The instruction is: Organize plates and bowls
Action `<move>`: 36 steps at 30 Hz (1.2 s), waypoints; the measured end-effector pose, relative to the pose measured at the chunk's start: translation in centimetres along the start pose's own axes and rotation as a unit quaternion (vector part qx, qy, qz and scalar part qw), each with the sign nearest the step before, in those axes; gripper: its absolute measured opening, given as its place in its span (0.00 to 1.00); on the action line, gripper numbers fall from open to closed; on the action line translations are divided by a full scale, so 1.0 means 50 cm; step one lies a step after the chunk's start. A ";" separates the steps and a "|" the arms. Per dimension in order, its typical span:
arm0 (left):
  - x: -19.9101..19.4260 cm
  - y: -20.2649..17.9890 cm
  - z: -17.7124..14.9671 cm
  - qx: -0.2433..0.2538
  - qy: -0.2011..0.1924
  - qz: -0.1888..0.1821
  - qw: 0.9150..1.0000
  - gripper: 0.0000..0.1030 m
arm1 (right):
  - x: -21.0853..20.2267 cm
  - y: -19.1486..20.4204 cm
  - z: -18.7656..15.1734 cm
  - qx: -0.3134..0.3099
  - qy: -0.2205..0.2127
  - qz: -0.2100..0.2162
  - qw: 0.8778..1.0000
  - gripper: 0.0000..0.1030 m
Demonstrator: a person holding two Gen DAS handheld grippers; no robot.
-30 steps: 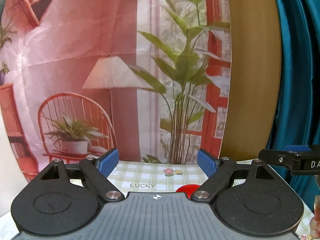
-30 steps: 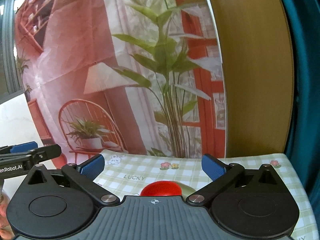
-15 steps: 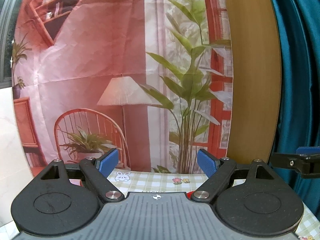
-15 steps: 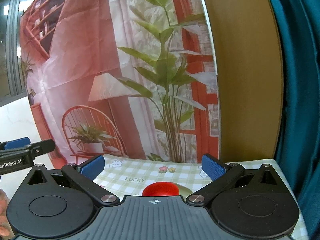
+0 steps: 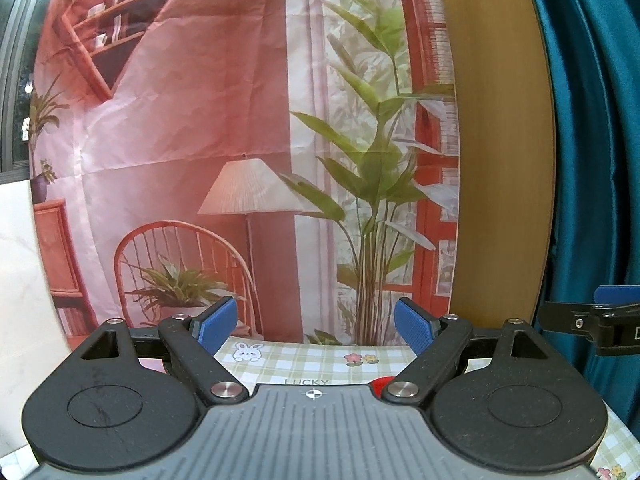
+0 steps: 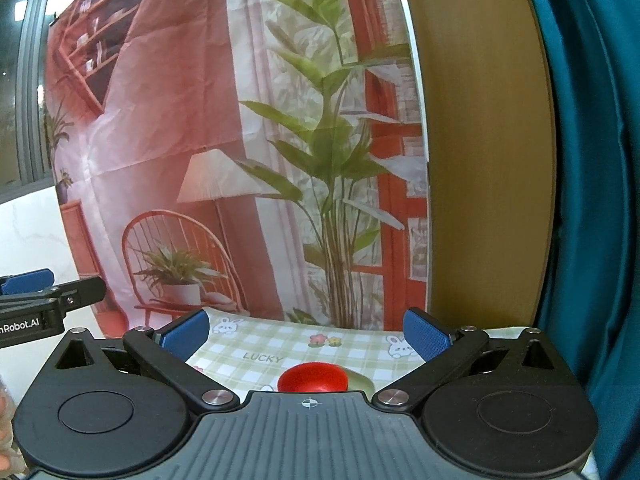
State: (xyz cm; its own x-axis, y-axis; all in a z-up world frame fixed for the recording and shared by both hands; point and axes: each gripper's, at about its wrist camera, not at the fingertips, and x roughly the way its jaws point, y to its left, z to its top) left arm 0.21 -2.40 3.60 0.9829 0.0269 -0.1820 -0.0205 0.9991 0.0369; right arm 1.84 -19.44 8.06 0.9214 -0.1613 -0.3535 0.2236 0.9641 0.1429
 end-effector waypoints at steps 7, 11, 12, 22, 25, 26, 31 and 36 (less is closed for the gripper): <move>-0.006 -0.001 0.000 -0.003 -0.004 0.002 1.000 0.85 | -0.006 0.000 0.004 -0.005 -0.006 -0.007 1.000 1.00; -0.007 0.000 -0.001 -0.006 -0.005 0.005 1.000 0.85 | -0.008 -0.001 0.003 -0.006 -0.005 -0.010 1.000 1.00; -0.007 0.000 -0.001 -0.006 -0.004 0.005 1.000 0.85 | -0.008 -0.001 0.003 -0.006 -0.004 -0.011 1.000 1.00; -0.012 0.003 -0.002 -0.008 -0.006 0.012 1.000 0.85 | -0.002 -0.008 -0.001 -0.002 -0.002 -0.015 1.000 1.00; -0.012 0.003 -0.002 -0.007 -0.007 0.015 1.000 0.85 | -0.003 -0.006 -0.003 -0.003 -0.001 -0.018 1.000 1.00; -0.013 0.001 -0.002 -0.006 -0.007 0.017 1.000 0.85 | -0.002 -0.007 -0.001 -0.004 -0.001 -0.019 1.000 1.00; -0.017 -0.001 -0.002 -0.004 -0.009 0.020 1.000 0.85 | -0.004 -0.012 -0.003 -0.003 -0.002 -0.022 1.000 1.00; -0.018 0.001 0.000 -0.004 -0.010 0.023 1.000 0.85 | -0.006 -0.014 -0.004 -0.002 -0.002 -0.026 1.000 1.00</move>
State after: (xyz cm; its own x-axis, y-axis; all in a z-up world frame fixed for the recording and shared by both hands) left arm -0.67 -2.39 3.76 0.9845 0.0720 -0.1602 -0.0669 0.9971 0.0371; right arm 1.34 -20.00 7.90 0.9100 -0.2124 -0.3560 0.2700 0.9553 0.1202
